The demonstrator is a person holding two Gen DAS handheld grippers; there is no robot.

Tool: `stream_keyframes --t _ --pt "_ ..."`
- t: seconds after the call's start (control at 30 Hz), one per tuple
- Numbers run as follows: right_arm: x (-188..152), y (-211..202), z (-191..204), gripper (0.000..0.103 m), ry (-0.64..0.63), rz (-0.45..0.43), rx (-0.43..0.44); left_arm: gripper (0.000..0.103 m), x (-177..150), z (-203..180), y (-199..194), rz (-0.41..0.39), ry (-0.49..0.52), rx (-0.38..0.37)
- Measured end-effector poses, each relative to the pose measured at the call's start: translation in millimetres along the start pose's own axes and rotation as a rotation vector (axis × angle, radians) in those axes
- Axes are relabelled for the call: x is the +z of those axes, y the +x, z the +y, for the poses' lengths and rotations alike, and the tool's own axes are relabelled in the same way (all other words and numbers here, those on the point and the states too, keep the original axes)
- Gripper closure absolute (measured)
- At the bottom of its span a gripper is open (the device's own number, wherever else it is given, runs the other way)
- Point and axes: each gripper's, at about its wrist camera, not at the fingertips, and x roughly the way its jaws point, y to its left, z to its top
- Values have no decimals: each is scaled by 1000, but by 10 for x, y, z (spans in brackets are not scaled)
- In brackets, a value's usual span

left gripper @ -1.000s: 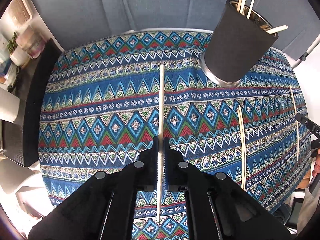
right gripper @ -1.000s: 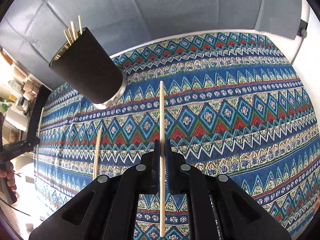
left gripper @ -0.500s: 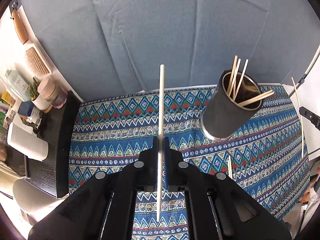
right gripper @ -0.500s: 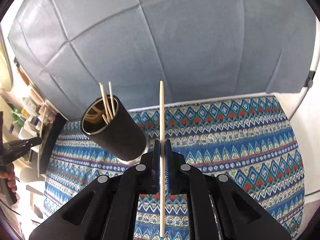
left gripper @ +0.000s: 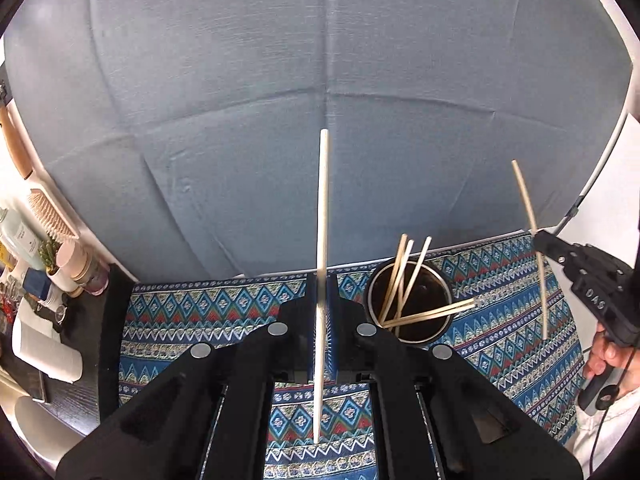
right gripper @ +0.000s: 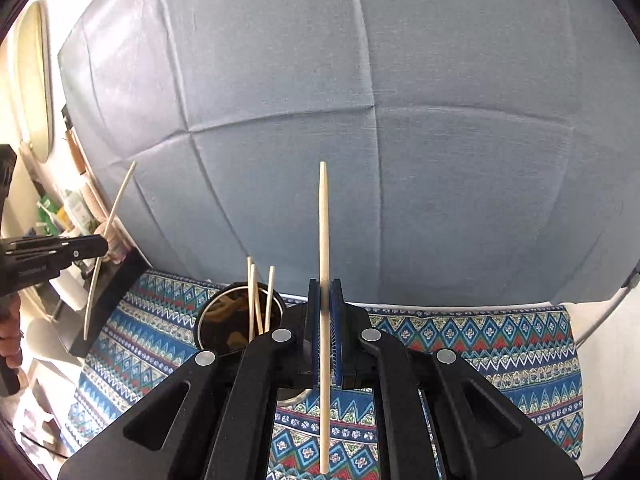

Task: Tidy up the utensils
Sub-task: 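Lift both held sticks up and over the black holder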

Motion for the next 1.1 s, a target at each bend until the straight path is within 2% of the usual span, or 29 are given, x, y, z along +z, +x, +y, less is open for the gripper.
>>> stream_keyframes --t 0.3,0.43,0.57,0.67,0.77,0.87,0.97,1.1 --pt "75 195 -69 98 63 -170 179 98 109 -159 76 -175 -32 -143" --pt "146 259 -141 98 107 -236 275 98 120 -158 269 -164 -61 -218" --pt "200 331 -107 98 91 -292 328 98 106 -120 454 -173 -84 -262" --pt "215 455 -38 98 62 -297 352 98 95 -89 554 -199 -107 -277" --pt "206 580 12 98 39 -286 371 98 92 -81 670 -192 -115 -323" --pt "173 688 10 98 28 -278 386 98 76 -94 722 -233 -105 -343" --pt "136 799 5 98 47 -271 421 98 44 -124 796 -260 -94 -344" --pt "99 985 102 98 47 -254 418 98 -16 -157 897 -272 -77 -347"
